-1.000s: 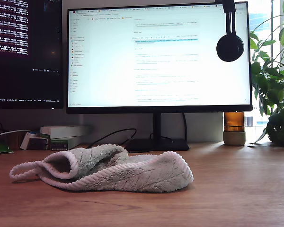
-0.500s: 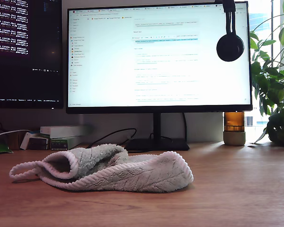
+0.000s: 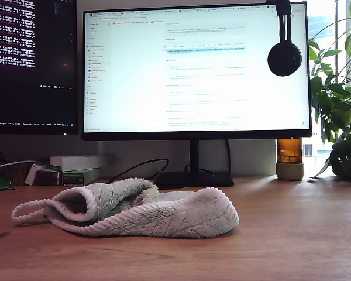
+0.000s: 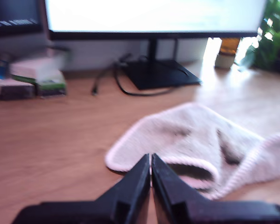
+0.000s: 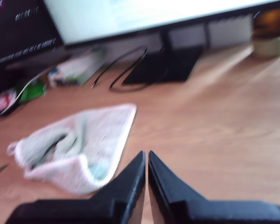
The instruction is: Fold the tea towel to a neat square and place it to the right
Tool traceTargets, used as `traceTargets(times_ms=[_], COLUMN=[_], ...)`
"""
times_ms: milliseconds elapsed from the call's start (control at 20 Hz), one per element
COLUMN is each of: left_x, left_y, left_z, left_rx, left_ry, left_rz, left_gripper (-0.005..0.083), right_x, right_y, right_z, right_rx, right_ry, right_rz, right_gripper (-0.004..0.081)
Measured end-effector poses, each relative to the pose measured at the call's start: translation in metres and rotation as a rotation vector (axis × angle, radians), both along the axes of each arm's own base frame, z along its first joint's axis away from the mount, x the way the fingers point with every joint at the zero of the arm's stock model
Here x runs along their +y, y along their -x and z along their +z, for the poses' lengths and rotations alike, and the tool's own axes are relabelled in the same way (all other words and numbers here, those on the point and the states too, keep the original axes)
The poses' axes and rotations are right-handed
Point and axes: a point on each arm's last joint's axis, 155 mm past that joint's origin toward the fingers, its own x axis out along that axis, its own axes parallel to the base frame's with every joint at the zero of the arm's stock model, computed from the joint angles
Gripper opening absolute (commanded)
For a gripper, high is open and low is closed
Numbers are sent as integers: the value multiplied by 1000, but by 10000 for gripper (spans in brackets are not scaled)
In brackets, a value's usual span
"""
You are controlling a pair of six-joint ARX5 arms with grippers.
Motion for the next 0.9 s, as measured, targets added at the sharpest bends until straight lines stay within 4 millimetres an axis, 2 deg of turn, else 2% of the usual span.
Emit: traceTargets(times_ms=[250, 400, 550, 900], left_x=[-25, -48, -67, -82], left_y=[7, 19, 28, 40], left_z=[-8, -12, -8, -6], left_rx=[38, 52, 29, -4], left_ry=[-21, -30, -33, -66], left_rz=[-110, -233, -327, -411], left_gripper=[-19, -19, -19, -19], right_x=[31, 49, 61, 90], right_y=[9, 12, 6, -7], right_z=[-6, -1, -1, -1], right_rx=[117, 145, 201, 273], right_ry=[22, 134, 209, 312], right_rz=[140, 249, 312, 508], right_gripper=[-13, -13, -13, -13])
